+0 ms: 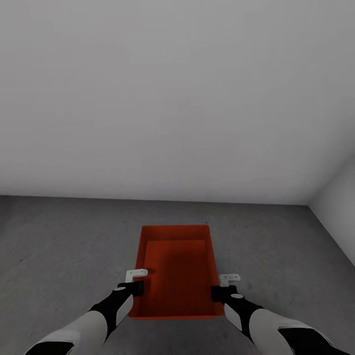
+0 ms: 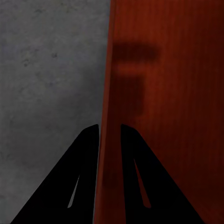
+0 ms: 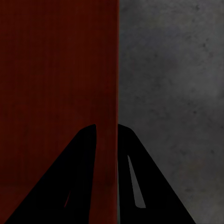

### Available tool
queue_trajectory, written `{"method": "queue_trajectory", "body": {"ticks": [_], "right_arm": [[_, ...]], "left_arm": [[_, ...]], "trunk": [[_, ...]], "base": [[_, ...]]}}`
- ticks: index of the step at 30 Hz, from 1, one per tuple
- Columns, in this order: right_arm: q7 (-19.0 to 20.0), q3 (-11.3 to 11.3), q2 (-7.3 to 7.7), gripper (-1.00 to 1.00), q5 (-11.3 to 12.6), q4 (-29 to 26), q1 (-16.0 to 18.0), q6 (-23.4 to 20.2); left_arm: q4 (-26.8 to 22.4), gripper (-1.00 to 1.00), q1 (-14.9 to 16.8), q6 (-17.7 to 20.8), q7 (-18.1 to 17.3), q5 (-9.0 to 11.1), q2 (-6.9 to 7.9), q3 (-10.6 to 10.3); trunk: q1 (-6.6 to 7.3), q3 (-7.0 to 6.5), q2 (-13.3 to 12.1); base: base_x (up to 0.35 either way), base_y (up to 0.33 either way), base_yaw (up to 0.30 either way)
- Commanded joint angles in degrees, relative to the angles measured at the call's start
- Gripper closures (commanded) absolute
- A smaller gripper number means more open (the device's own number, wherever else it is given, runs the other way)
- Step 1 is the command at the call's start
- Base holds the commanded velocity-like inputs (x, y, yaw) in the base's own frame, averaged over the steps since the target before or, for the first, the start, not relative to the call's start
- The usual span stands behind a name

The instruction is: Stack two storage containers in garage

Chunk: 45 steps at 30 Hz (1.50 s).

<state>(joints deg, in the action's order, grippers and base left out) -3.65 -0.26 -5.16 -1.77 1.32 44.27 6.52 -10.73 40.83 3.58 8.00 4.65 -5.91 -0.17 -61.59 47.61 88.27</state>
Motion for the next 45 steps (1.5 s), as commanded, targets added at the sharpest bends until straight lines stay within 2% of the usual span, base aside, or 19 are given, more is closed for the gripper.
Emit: {"method": "queue_trajectory", "body": {"ticks": [1,31,38,45], "right_arm": [[-0.4,-0.4,0.41,1.00,0.5,0.3,0.0,0.3],[-0.3,-0.4,0.33,1.00,0.5,0.3,0.0,0.3],[-0.3,-0.4,0.35,1.00,0.6,0.3,0.0,0.3],[-0.3,-0.4,0.33,1.00,0.6,0.3,0.0,0.3]], "left_arm": [[-0.9,1.00,0.0,0.4,1.1,-0.6,2.67,2.6],[-0.9,1.00,0.0,0.4,1.1,-0.6,2.66,2.6],[-0.9,1.00,0.0,0.4,1.1,-0.6,2.66,2.6],[-0.9,1.00,0.0,0.4,1.1,-0.6,2.66,2.6]], "trunk": [[0.01,0.04,0.0],[0.01,2.30,0.0],[0.01,2.43,0.0],[0.01,2.44,0.0]], "base": [[0.000,0.000,0.000],[0.000,0.000,0.000],[0.000,0.000,-0.020],[0.000,0.000,-0.188]]}}
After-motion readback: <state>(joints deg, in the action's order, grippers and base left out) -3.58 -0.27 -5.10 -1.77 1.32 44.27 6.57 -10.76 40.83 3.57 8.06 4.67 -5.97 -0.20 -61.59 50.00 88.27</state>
